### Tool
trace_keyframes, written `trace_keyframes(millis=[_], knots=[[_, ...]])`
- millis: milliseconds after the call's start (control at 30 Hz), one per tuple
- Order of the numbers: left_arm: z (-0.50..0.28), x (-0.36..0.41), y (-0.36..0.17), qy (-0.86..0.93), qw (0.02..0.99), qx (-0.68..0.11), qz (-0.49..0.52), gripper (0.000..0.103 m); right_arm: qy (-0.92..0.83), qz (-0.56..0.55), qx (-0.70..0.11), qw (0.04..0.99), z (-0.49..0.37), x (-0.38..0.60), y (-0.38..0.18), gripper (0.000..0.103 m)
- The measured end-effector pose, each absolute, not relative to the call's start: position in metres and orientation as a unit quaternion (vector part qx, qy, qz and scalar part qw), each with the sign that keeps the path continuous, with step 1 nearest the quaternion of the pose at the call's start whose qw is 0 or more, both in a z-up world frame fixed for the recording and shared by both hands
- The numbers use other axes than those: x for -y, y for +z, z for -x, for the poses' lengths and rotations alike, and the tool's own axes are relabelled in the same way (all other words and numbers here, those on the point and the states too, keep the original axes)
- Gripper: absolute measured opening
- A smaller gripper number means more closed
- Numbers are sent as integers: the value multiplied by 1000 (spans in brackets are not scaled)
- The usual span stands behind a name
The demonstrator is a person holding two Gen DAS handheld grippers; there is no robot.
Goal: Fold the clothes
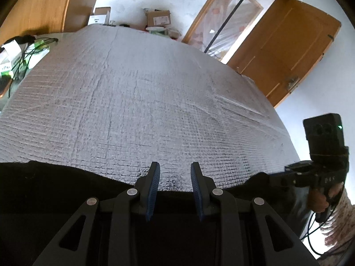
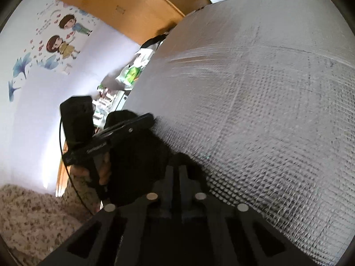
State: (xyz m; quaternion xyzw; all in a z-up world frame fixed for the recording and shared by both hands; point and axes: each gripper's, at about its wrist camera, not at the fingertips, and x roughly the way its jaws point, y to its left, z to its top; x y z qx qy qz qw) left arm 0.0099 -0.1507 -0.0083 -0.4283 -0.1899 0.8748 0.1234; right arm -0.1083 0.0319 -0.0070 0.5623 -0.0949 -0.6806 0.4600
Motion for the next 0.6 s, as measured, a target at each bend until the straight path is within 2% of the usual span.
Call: trace_keyframes(millis=[200, 467, 533, 600], knots=[[-11, 153, -9, 873, 125, 193, 429, 30, -681, -533, 99, 493, 82, -39, 14, 3], [-13, 154, -10, 874, 124, 199, 426, 30, -653, -567, 105, 491, 75, -33, -6, 5], [-14, 155, -10, 874, 123, 200, 426, 30, -647, -572, 118, 491, 80, -35, -10, 8], [-15, 156, -10, 874, 123, 201, 424, 30, -637, -580, 133, 490, 86, -34, -14, 24]])
